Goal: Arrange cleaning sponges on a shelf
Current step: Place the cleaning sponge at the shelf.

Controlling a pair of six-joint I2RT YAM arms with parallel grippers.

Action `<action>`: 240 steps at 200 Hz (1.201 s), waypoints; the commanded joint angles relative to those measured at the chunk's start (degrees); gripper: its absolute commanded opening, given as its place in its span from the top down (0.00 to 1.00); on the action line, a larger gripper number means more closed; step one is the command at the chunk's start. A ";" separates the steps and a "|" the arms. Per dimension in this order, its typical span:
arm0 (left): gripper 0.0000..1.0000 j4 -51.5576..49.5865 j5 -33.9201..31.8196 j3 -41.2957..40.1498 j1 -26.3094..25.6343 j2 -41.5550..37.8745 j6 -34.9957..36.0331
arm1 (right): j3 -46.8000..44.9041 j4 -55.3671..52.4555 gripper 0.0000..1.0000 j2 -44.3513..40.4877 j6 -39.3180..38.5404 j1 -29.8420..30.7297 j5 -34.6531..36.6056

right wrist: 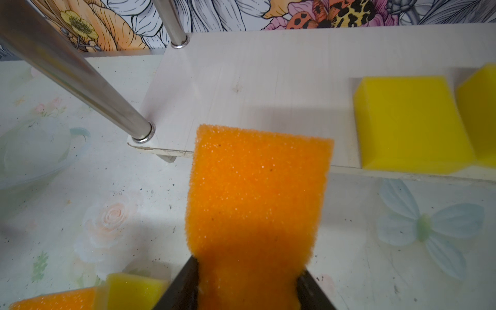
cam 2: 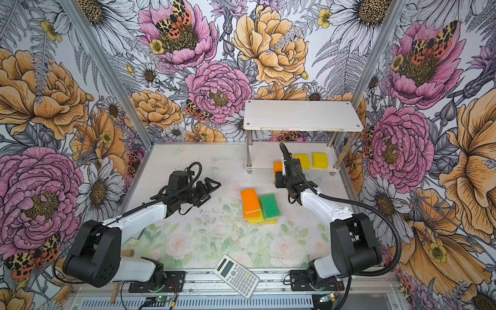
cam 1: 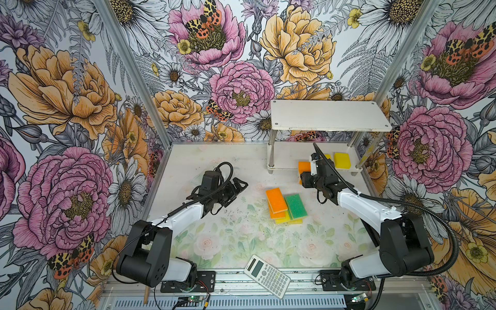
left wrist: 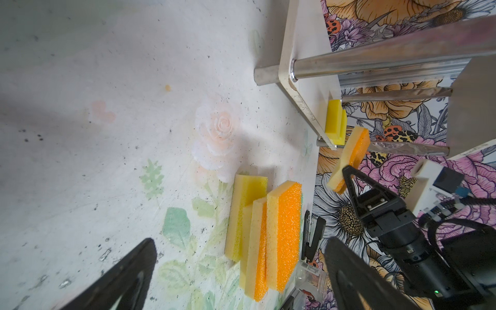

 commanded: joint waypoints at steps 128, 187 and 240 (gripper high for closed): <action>0.01 0.62 5.35 1.37 5.59 2.04 2.06 | 6.41 7.25 0.51 11.30 -0.11 -4.81 0.32; 0.01 0.79 5.65 1.28 5.74 2.42 2.24 | 11.87 5.94 0.50 15.02 -2.75 -5.62 1.70; 0.01 0.88 5.30 1.35 5.89 1.70 1.80 | 14.46 6.12 0.51 17.89 -4.10 -6.26 3.07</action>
